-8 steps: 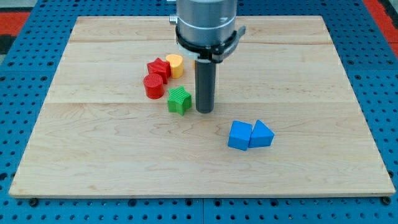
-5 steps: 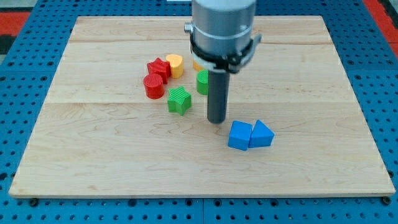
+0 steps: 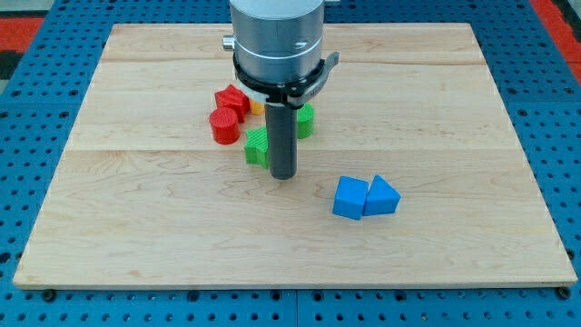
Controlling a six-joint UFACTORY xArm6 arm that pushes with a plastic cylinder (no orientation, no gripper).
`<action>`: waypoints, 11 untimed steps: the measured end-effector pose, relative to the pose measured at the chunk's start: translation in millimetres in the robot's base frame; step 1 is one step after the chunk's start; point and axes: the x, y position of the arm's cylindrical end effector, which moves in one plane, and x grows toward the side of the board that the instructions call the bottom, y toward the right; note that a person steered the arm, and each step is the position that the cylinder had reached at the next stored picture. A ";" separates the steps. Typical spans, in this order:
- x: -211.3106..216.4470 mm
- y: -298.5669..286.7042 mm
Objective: Point your arm towards the blue triangle
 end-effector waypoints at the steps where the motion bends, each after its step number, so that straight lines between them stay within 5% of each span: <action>1: -6.2 0.3; 3: -12.4 42.7; 5: -19.1 197.4; 7: 51.9 328.7; 9: 109.4 308.4; 11: 91.6 199.6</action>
